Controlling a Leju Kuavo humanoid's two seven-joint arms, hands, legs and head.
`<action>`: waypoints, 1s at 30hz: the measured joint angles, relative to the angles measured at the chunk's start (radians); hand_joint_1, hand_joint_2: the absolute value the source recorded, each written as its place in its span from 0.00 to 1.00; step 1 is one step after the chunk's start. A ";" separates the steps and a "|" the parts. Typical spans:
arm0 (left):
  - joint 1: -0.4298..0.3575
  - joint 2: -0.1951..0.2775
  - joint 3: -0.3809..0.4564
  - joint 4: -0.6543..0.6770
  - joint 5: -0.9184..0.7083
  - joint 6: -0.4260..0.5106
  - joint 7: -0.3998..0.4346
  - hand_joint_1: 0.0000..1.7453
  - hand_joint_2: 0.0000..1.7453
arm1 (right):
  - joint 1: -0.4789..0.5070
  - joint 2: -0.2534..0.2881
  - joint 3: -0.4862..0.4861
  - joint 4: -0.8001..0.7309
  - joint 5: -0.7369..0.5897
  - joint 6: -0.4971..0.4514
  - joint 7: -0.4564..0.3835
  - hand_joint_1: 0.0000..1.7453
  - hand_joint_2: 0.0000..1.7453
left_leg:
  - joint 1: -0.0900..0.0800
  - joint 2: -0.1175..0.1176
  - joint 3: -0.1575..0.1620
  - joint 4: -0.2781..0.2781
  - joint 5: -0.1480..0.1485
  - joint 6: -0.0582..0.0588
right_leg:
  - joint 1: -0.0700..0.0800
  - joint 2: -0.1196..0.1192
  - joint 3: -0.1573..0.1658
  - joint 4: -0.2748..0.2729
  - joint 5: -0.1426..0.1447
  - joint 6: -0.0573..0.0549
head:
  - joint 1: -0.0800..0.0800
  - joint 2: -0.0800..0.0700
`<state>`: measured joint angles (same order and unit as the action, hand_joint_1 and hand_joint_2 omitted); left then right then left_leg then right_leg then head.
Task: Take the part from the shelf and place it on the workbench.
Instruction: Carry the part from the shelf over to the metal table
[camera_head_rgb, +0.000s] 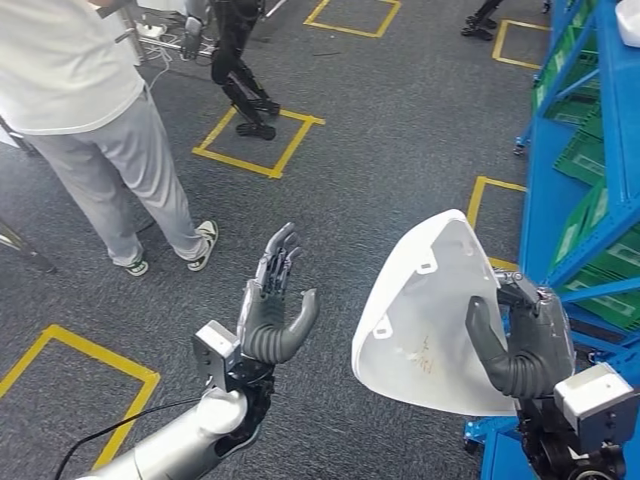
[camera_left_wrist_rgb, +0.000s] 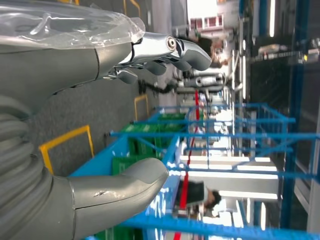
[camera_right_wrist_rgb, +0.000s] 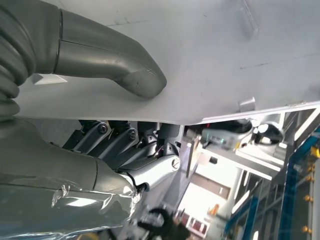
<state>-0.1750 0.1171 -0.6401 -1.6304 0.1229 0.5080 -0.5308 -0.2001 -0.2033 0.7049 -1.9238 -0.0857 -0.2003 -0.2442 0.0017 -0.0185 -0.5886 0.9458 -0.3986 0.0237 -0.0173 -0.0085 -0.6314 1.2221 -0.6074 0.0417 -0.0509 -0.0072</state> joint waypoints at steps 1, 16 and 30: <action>0.002 0.000 0.000 0.000 -0.002 0.008 0.000 0.00 1.00 | 0.001 0.000 0.001 0.001 -0.001 0.000 0.000 1.00 1.00 | -0.002 -0.016 0.001 0.000 -0.001 0.001 | 0.001 0.004 -0.025 0.039 -0.002 -0.001 | 0.001 0.000; 0.015 0.016 0.001 -0.014 -0.015 0.056 -0.003 0.00 1.00 | -0.004 0.000 0.001 0.015 -0.019 -0.002 -0.010 1.00 1.00 | 0.003 0.005 -0.154 0.282 -0.123 -0.050 | -0.001 -0.016 0.115 -0.293 0.168 -0.050 | -0.012 0.000; 0.011 0.020 0.000 -0.018 0.004 0.057 -0.005 0.00 1.00 | -0.001 0.000 0.002 0.025 -0.027 -0.024 -0.016 1.00 1.00 | 0.007 0.004 -0.003 -0.005 0.007 -0.006 | -0.002 -0.006 0.027 -0.039 0.009 0.002 | 0.004 0.000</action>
<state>-0.1642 0.1370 -0.6397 -1.6480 0.1265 0.5646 -0.5358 -0.2008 -0.2037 0.7065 -1.8992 -0.1129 -0.2241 -0.2604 0.0083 -0.0149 -0.5914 0.9405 -0.3918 0.0178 -0.0193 -0.0142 -0.6043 1.1833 -0.5986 0.0435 -0.0467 -0.0072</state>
